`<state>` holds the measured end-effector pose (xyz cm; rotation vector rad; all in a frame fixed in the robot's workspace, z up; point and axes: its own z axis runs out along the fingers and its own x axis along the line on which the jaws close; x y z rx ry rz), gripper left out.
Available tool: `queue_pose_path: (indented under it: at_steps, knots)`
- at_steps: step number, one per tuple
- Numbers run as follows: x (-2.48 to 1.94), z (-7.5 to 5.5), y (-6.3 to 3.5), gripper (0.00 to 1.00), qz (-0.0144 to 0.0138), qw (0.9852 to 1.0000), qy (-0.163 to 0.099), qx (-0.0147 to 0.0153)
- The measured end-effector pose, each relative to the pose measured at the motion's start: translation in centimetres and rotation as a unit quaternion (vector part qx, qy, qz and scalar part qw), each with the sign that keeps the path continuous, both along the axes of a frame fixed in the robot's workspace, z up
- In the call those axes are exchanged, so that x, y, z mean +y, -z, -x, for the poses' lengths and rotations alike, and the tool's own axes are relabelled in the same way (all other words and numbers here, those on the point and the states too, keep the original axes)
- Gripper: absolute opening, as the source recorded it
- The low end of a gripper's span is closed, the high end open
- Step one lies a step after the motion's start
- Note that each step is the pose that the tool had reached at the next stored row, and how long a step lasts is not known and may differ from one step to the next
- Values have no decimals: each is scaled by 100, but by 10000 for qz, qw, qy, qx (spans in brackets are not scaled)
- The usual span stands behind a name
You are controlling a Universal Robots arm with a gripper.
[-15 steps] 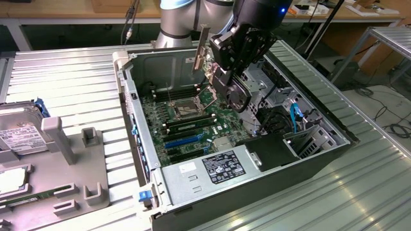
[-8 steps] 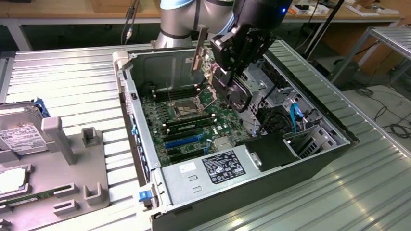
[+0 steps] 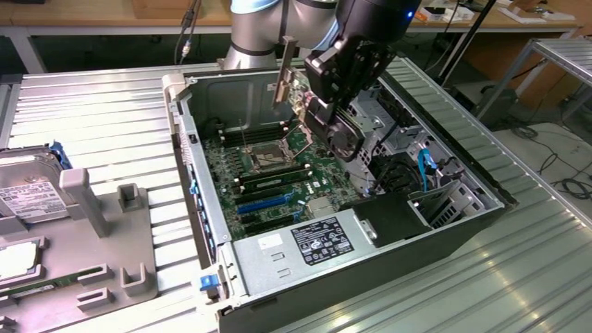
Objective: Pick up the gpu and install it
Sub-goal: 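Insert the gpu into the slot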
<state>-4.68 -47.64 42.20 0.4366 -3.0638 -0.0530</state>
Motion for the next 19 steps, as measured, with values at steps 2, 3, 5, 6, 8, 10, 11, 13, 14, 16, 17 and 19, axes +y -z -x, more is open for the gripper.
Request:
queue_pose_path:
  at_steps: [2, 3, 5, 6, 8, 10, 11, 13, 14, 16, 17, 19]
  knots:
    - [0, 0, 0, 27, 0, 10000, -78, 0]
    - [0, 0, 0, 27, 0, 9999, -113, 0]
    - [0, 0, 0, 27, 0, 9999, -169, 0]
    - [0, 0, 0, 27, 0, 9998, -190, 0]
    - [0, 0, 0, 27, 0, 9997, -243, 0]
    - [0, 0, 0, 27, 0, 9996, -297, 0]
    - [0, 0, 0, 27, 0, 9994, -336, 0]
    - [0, 0, 0, 27, 0, 9992, -390, 0]
    - [0, 0, 0, 27, 0, 9991, -435, 0]
    - [0, -1, 0, 27, 0, 9987, -519, 0]
    - [0, -1, 0, 27, 0, 9985, -543, 0]
    - [0, -1, 0, 27, 0, 9981, -610, 0]
